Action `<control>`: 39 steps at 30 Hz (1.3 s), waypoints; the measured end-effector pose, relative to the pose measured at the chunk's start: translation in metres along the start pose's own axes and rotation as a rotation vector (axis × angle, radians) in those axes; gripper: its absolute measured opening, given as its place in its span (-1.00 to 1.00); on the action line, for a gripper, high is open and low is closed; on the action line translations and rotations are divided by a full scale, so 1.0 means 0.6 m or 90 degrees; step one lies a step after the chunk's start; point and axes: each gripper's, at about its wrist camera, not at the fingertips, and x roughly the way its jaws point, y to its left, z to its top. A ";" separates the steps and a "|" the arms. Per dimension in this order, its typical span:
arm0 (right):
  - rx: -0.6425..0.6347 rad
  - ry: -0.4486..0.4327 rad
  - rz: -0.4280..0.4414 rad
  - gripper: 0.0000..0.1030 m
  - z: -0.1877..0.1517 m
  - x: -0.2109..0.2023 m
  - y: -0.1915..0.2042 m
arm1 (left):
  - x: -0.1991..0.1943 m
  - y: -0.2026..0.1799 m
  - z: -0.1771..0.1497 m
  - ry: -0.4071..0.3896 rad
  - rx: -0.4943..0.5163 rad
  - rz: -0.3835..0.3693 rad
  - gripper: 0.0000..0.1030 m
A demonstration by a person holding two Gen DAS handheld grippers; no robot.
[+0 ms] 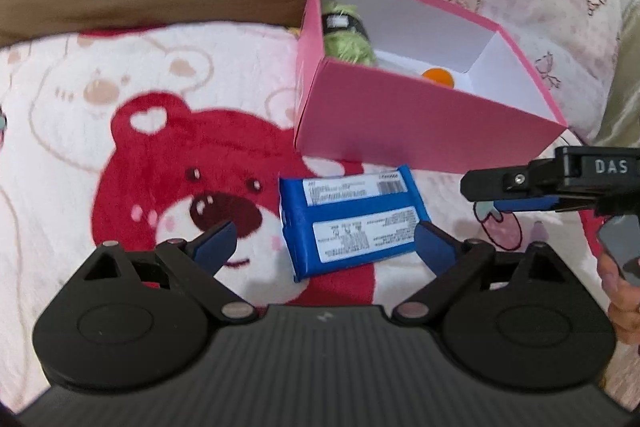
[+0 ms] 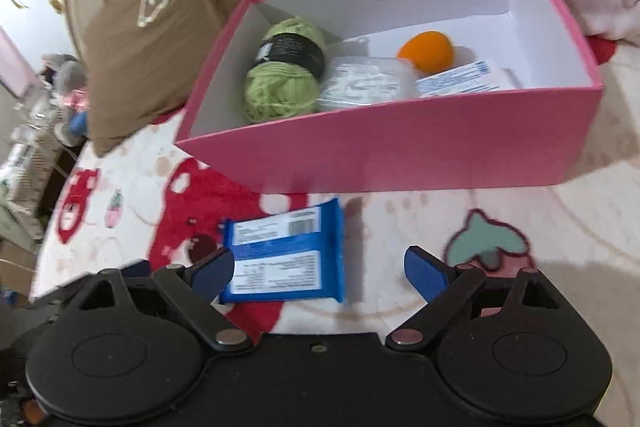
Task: Organize objects
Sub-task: 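Move the open left gripper down onto the blue wet-wipes pack, then close the left gripper on the blue wet-wipes pack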
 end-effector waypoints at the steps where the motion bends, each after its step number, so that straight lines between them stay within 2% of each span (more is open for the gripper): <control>1: 0.004 0.002 0.004 0.83 0.000 0.002 -0.002 | 0.006 0.001 -0.001 0.000 -0.002 0.002 0.86; 7: 0.020 0.016 0.006 0.80 0.000 0.023 -0.011 | 0.035 0.008 -0.010 0.001 -0.025 0.015 0.84; 11: 0.018 0.029 -0.005 0.59 -0.001 0.044 -0.015 | 0.049 0.013 -0.013 -0.002 -0.032 0.028 0.82; 13: 0.018 0.043 -0.007 0.48 -0.004 0.054 -0.018 | 0.053 0.016 -0.011 -0.008 -0.039 0.023 0.74; 17: 0.019 0.051 -0.004 0.21 -0.006 0.065 -0.020 | 0.068 0.036 -0.008 0.011 -0.081 0.010 0.40; 18: 0.018 0.045 -0.008 0.20 -0.006 0.065 -0.019 | 0.073 0.042 -0.008 0.019 -0.095 0.003 0.27; 21: 0.006 0.017 -0.019 0.21 -0.008 0.064 -0.013 | 0.083 0.057 -0.008 0.026 -0.123 0.004 0.05; 25: 0.001 0.008 -0.019 0.21 -0.010 0.074 -0.013 | 0.089 0.060 -0.008 0.020 -0.126 0.006 0.02; 29: 0.003 0.023 -0.011 0.21 -0.013 0.091 -0.013 | 0.091 0.057 -0.007 0.016 -0.127 -0.003 -0.13; 31: -0.009 0.034 -0.021 0.14 -0.016 0.100 -0.009 | 0.096 0.054 -0.008 0.030 -0.132 -0.035 -0.35; 33: -0.034 0.045 -0.030 -0.09 -0.016 0.103 -0.002 | 0.099 0.050 -0.010 0.040 -0.146 -0.052 -0.35; 36: -0.047 0.051 -0.021 -0.28 -0.015 0.100 0.005 | 0.098 0.042 -0.012 0.037 -0.132 -0.051 -0.38; 39: -0.079 0.057 -0.027 -0.28 -0.020 0.098 0.017 | 0.096 0.041 -0.013 0.043 -0.142 -0.059 -0.38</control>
